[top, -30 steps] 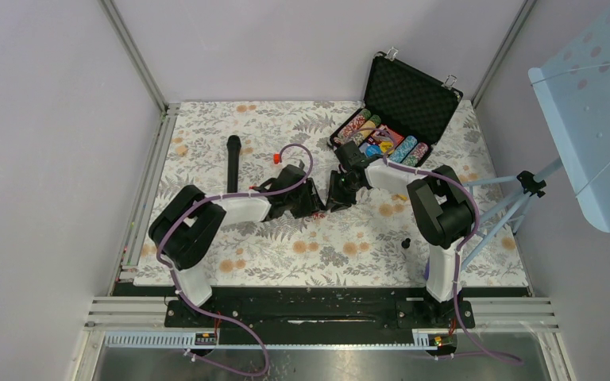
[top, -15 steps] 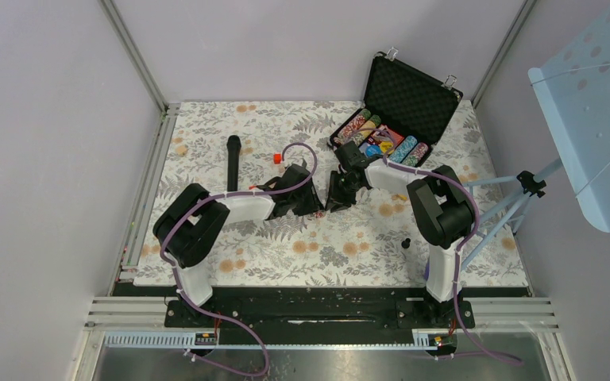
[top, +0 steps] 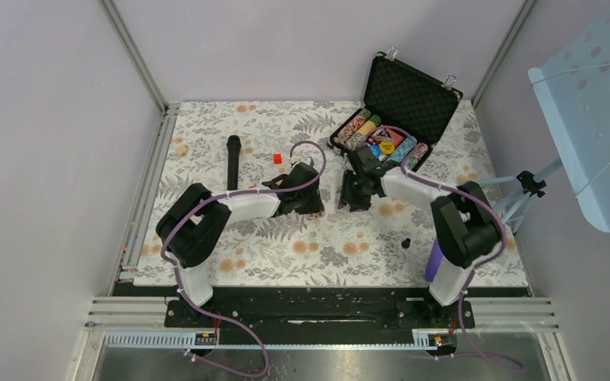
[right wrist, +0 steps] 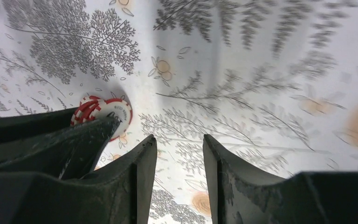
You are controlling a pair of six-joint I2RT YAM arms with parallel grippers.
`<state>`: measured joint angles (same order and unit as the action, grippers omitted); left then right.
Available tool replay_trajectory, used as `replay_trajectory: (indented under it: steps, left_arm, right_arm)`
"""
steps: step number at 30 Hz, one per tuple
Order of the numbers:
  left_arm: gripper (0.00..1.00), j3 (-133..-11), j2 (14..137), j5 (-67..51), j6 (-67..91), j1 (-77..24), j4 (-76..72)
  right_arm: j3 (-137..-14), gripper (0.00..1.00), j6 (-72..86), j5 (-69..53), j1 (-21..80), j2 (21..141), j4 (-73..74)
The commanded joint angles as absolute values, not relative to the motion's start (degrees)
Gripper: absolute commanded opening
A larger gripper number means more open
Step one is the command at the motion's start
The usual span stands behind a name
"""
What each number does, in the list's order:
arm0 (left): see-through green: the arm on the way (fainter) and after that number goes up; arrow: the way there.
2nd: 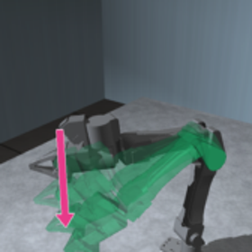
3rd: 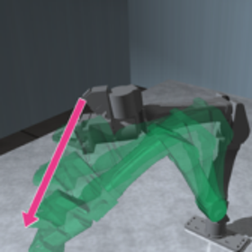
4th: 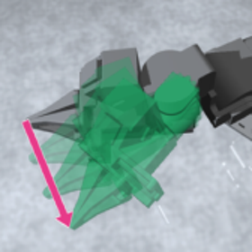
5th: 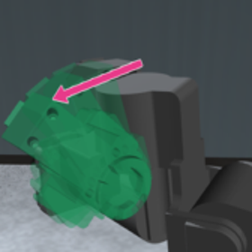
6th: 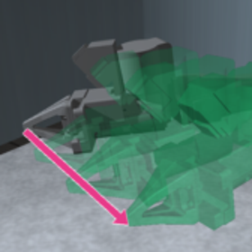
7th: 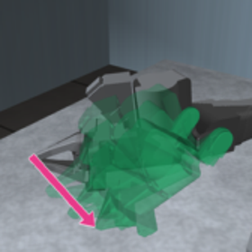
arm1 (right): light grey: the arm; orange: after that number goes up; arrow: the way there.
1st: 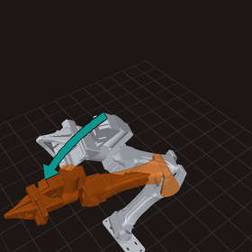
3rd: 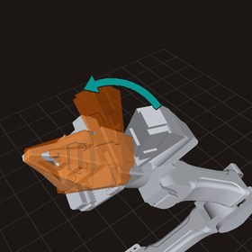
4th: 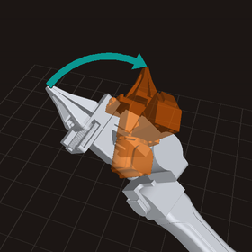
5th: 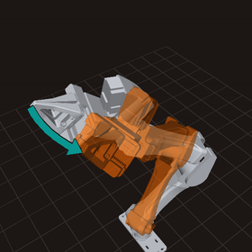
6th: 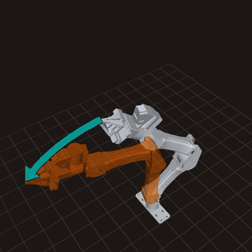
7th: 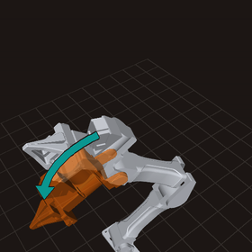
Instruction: Pack up texas hold em set
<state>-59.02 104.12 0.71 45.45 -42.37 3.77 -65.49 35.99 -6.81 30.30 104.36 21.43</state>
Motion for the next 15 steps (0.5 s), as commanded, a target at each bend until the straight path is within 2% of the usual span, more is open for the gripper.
replay_trajectory:
  steps: [1, 6, 15]
  left_arm:
    - [0.00, -64.4, 104.8, 6.0, 38.8, -44.3, 9.1]
    - [0.00, -70.7, 106.7, 10.5, 33.9, -48.1, 15.0]
    - [0.00, -79.8, 112.6, 21.2, 29.2, -55.3, 25.1]
  right_arm:
    - [-61.1, 0.49, 37.5, 3.4, 28.2, 92.2, 20.9]
    - [-56.4, 0.52, 38.0, 5.9, 27.2, 81.7, 21.4]
    - [-51.9, 0.53, 38.0, 6.0, 26.6, 73.9, 23.6]
